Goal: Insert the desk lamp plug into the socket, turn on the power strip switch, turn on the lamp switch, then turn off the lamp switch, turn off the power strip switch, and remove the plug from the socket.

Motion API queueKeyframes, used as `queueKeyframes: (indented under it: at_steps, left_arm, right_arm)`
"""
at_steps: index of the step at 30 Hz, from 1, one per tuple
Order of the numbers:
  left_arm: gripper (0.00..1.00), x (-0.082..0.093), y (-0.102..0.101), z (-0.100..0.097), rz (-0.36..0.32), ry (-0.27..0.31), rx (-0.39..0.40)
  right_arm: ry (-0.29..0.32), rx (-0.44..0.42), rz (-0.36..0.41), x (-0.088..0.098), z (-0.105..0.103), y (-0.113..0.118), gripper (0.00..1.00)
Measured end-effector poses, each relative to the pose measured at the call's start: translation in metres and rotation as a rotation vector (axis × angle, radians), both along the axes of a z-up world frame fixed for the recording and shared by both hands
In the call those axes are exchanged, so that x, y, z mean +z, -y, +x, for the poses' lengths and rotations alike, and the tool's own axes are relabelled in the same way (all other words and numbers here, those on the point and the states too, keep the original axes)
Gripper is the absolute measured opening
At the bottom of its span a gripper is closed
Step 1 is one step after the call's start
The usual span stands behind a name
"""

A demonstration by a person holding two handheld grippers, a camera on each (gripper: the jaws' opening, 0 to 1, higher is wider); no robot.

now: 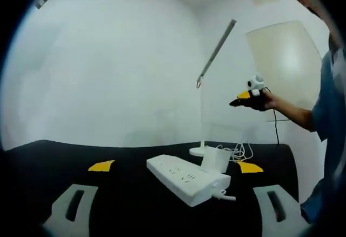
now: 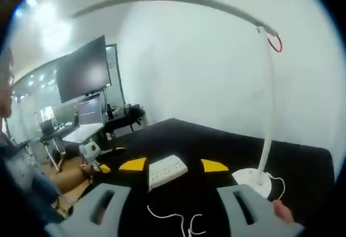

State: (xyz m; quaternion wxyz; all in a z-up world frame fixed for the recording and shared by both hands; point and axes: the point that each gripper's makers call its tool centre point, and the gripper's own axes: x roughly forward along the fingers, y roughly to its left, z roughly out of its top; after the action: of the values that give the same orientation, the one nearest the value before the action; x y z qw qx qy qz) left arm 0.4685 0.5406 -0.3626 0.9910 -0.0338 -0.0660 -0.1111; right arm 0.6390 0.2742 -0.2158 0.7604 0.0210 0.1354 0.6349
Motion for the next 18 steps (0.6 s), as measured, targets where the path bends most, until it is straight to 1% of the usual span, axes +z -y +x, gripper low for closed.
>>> queueKeyframes:
  at_steps: [3, 6, 7, 9, 10, 12, 13, 15, 18]
  left_arm:
    - [0.84, 0.0, 0.0, 0.0, -0.003, 0.002, -0.001]
    - [0.84, 0.001, -0.001, 0.0, -0.006, 0.002, -0.001]
    - [0.84, 0.001, -0.001, 0.0, -0.006, 0.002, 0.0]
    - [0.84, 0.002, 0.004, -0.003, -0.006, 0.004, 0.001]
    - [0.84, 0.003, 0.003, -0.003, -0.011, 0.004, -0.001]
    - [0.84, 0.004, 0.002, -0.003, -0.013, 0.007, -0.002]
    - [0.84, 0.005, 0.002, -0.004, -0.014, 0.01, -0.003]
    - [0.84, 0.007, 0.004, -0.006, -0.015, 0.016, -0.004]
    - [0.84, 0.008, 0.003, -0.006, -0.019, 0.02, -0.004]
  right_arm:
    - [-0.034, 0.007, 0.044, 0.011, -0.006, 0.002, 0.38]
    - [-0.061, 0.02, 0.108, 0.027, -0.016, 0.003, 0.37]
    - [-0.06, 0.02, 0.122, 0.03, -0.018, 0.003, 0.37]
    - [-0.079, 0.02, 0.137, 0.033, -0.022, 0.002, 0.37]
    - [-0.099, 0.023, 0.147, 0.034, -0.024, 0.001, 0.37]
    - [-0.161, 0.047, 0.167, 0.036, -0.034, -0.004, 0.37]
    - [-0.178, 0.053, 0.176, 0.037, -0.036, -0.005, 0.37]
    - [-0.243, 0.076, 0.193, 0.04, -0.044, -0.008, 0.37]
    - [-0.344, 0.116, 0.268, 0.054, -0.058, -0.01, 0.37]
